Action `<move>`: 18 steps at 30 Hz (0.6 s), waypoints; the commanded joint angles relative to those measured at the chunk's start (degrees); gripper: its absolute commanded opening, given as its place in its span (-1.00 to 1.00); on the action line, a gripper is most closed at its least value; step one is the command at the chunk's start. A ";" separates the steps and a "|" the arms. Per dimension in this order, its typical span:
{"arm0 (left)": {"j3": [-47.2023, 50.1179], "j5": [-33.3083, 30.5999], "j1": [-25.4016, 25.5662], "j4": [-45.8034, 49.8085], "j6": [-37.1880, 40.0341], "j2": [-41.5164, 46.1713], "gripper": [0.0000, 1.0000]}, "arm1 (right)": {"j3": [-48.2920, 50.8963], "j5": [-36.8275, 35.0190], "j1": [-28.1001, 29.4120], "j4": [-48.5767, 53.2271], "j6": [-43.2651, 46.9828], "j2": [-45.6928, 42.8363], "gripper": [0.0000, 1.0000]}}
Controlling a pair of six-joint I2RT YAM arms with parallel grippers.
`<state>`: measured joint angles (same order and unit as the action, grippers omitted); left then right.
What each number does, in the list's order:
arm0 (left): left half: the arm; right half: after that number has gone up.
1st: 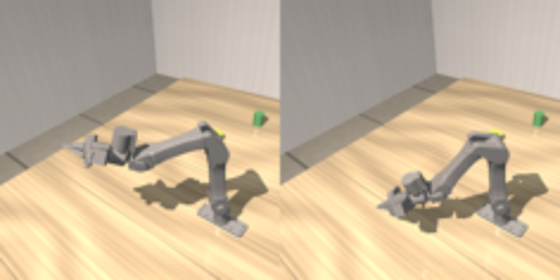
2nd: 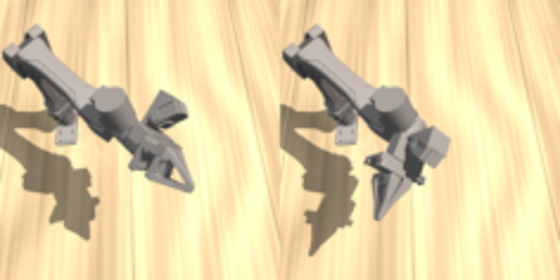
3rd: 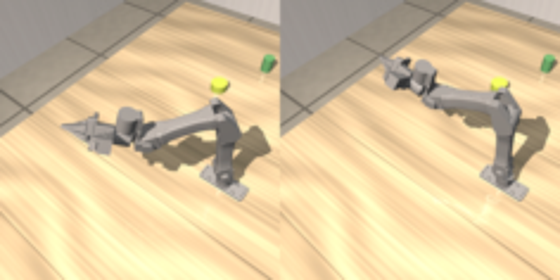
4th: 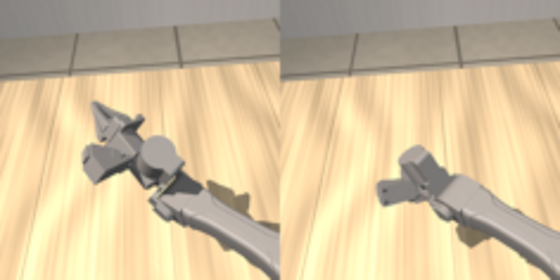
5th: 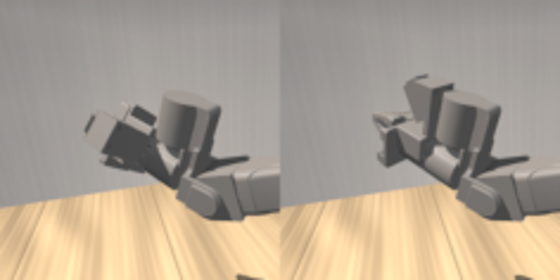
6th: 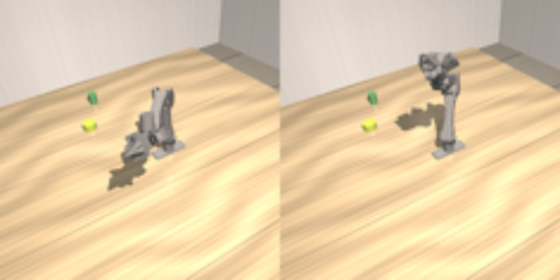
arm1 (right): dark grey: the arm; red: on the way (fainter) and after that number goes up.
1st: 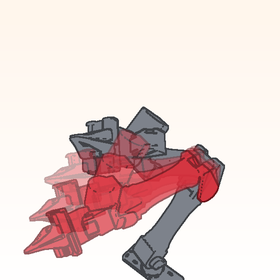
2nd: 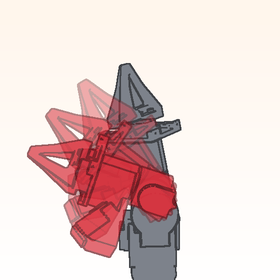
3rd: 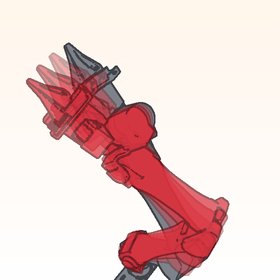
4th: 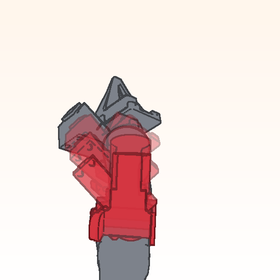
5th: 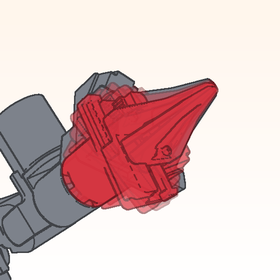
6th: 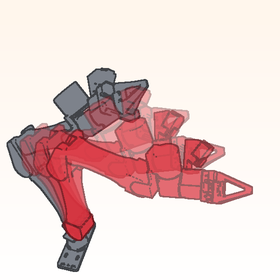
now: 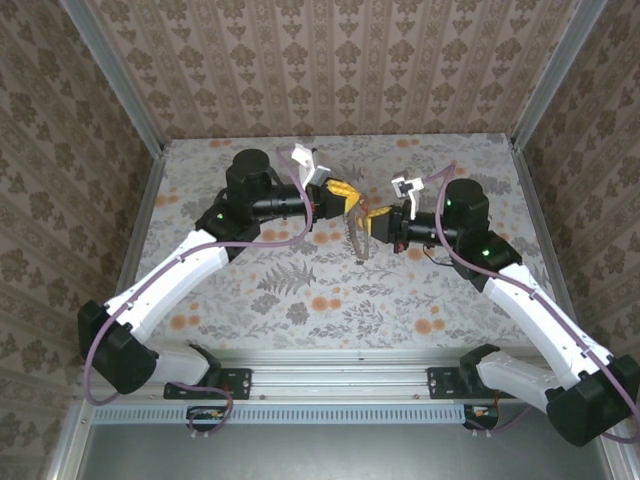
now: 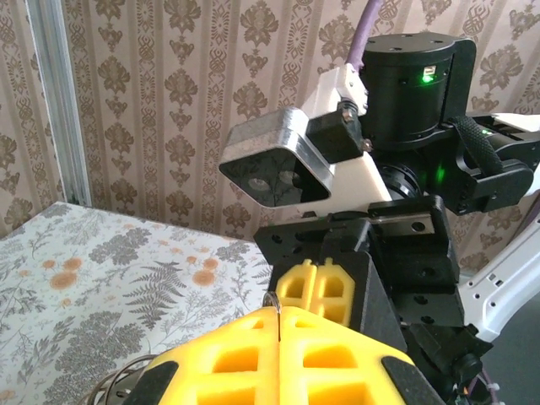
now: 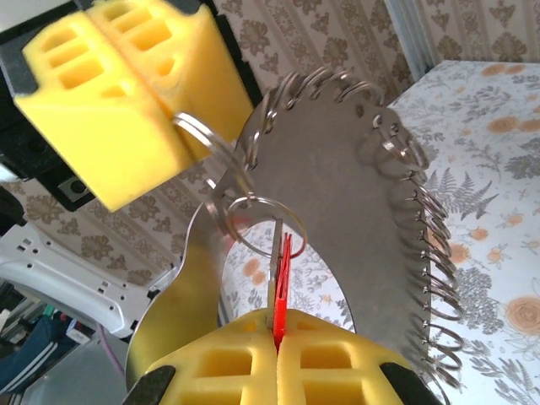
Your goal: Put the keys on the keyring
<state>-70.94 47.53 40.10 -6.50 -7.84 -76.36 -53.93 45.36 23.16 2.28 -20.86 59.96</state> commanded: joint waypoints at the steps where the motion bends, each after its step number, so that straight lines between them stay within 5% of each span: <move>1: 0.16 0.02 0.41 -3.87 -1.17 1.22 -1.00 | -1.01 0.16 2.02 2.96 2.43 0.52 -1.00; 9: 0.62 -0.20 0.55 -4.25 -1.26 1.14 -1.00 | -2.72 -2.65 2.06 8.02 5.99 -0.27 -0.99; 13: 1.13 -0.24 0.52 -5.14 -1.57 1.12 -1.00 | -1.49 -3.31 -0.51 9.37 5.45 -3.68 -0.37; 18: 2.82 -0.37 0.59 -7.90 -2.39 1.12 -1.00 | -0.15 -2.90 -4.86 10.37 4.41 -8.59 -0.32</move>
<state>-69.01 47.07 40.47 -9.82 -8.67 -76.38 -54.87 42.81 19.90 10.98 -16.32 54.28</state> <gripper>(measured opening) 0.065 0.337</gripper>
